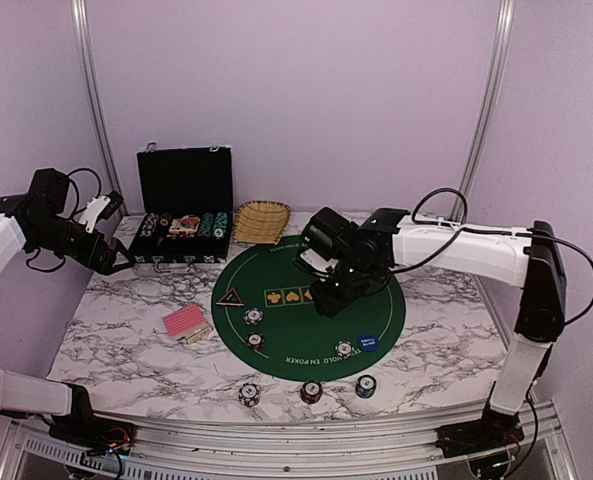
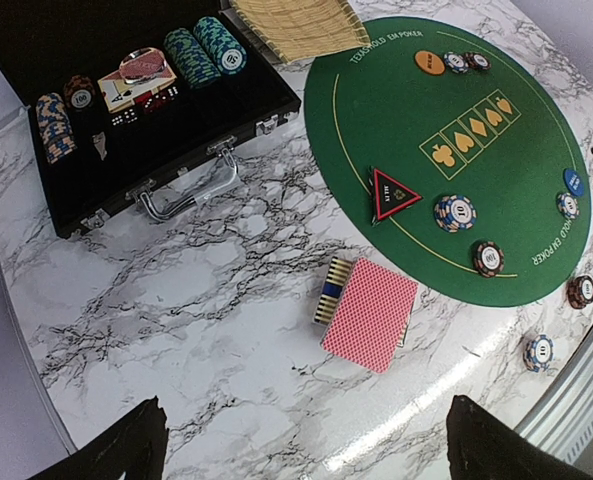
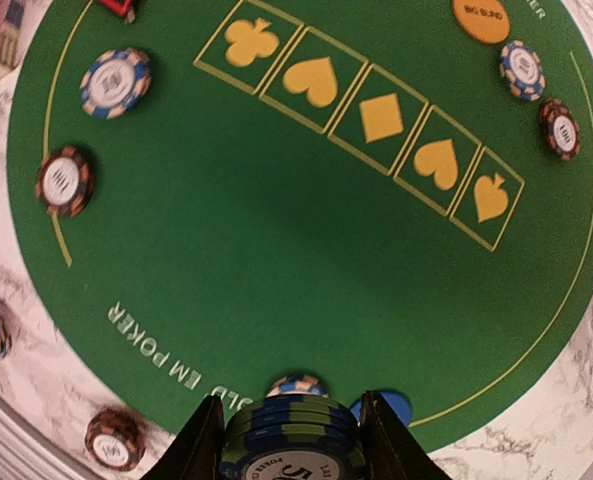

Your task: Distribute texas hold em gaming equipment

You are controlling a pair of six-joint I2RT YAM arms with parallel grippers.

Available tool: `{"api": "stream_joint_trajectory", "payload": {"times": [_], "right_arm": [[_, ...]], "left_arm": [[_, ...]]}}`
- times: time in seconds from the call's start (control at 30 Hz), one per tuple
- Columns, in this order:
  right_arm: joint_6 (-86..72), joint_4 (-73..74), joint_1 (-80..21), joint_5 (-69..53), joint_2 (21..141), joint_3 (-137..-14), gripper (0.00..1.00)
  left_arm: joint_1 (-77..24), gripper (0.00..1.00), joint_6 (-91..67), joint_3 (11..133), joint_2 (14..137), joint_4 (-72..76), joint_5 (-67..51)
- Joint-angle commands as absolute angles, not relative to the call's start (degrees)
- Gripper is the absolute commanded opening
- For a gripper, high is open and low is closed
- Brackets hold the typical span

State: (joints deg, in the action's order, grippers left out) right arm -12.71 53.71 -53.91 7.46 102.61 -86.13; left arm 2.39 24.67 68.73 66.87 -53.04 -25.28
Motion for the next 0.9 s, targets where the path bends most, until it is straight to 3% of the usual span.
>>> {"api": "stream_joint_trajectory", "payload": {"times": [0.0,0.4,0.87], "right_arm": [[-8.4,48.6,-48.3,10.0,113.2,-97.1,0.36],[-6.5,50.2,-42.1,9.6,142.1,-133.0,0.33],[-6.9,46.7,-40.0,10.2,149.0,-134.7,0.35]], "left_arm": [[2.2,0.99,24.9,69.6,65.7,-54.7,-26.1],[2.2,0.99,25.5,69.5,66.1,-54.7,-26.1],[2.2,0.99,25.6,70.2,67.0,-54.7,-26.2]]}}
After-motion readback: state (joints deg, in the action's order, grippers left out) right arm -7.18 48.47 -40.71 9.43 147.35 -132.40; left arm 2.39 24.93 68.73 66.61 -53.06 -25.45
